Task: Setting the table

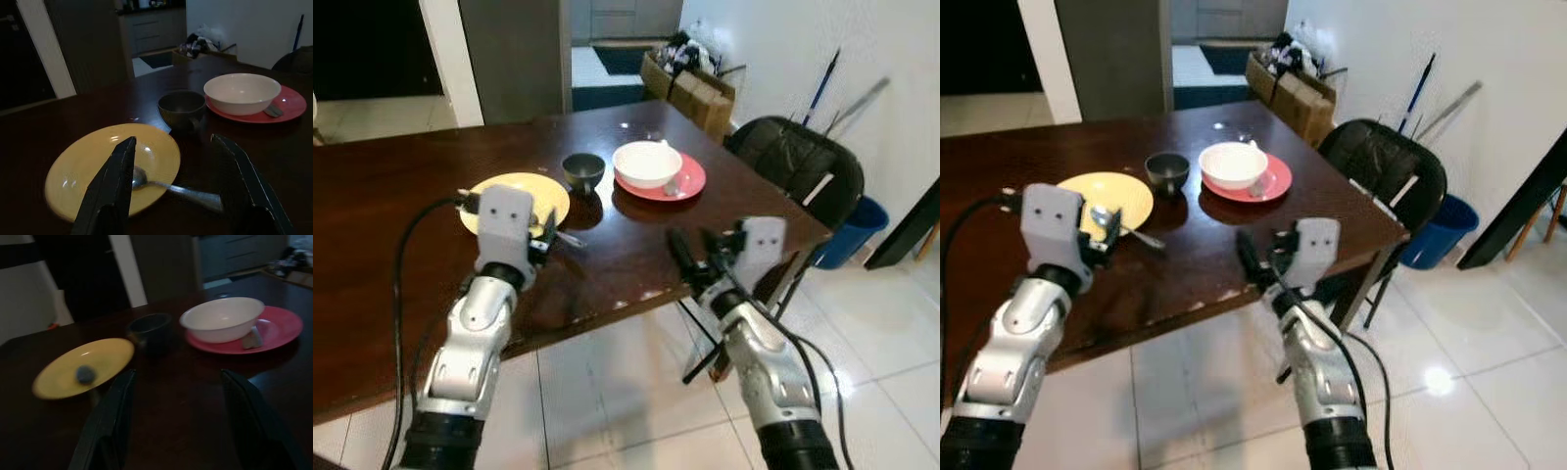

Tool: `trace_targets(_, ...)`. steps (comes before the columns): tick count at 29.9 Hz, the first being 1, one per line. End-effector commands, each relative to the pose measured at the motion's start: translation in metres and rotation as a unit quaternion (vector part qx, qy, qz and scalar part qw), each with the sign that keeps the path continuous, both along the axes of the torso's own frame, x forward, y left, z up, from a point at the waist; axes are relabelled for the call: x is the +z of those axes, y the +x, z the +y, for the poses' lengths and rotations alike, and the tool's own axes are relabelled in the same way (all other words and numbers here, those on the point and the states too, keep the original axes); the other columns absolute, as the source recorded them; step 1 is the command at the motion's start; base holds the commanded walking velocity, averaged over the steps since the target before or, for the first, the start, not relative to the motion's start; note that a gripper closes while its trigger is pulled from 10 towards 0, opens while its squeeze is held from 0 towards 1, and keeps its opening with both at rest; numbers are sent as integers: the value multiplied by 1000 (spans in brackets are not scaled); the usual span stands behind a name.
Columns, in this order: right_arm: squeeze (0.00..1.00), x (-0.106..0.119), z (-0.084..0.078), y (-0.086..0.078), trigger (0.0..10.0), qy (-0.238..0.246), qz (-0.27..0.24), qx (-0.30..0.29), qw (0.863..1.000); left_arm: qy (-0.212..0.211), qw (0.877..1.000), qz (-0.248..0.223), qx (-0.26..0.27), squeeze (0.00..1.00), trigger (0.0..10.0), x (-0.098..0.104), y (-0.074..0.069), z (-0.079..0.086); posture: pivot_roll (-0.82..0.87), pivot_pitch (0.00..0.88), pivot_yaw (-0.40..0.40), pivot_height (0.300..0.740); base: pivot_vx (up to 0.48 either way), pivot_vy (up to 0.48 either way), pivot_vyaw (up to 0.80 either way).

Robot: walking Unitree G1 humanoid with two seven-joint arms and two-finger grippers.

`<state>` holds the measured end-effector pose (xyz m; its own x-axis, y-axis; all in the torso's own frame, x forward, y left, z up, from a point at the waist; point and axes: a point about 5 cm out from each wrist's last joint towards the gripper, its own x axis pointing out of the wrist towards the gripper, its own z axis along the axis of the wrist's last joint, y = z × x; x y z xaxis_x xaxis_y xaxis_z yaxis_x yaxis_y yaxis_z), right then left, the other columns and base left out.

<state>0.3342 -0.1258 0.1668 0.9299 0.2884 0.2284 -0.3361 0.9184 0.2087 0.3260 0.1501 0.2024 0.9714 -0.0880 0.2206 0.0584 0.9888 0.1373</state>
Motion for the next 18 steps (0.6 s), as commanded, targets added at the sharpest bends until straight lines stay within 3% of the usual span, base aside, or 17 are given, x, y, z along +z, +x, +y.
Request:
trace_targets(1,0,-1,-6,0,10000,-9,4,-14,1000,3,1000,13,-2,0,10000,-6,0,-4,30,15,34,740,469,0,0)
trace_targets(12,0,-2,-5,0,10000,-9,9,-12,1000,6,1000,11,-1,0,10000,-5,-1,-3,33,22,38,740,468,0,613)
trace_targets(14,0,-2,-4,0,10000,0,12,-8,1000,6,1000,12,-1,0,10000,-5,-2,-3,34,24,38,740,446,0,0)
trace_targets(18,0,0,5,-6,10000,3,17,56,998,-8,999,14,-38,0,10000,-1,-9,-3,33,29,41,740,0,0,0)
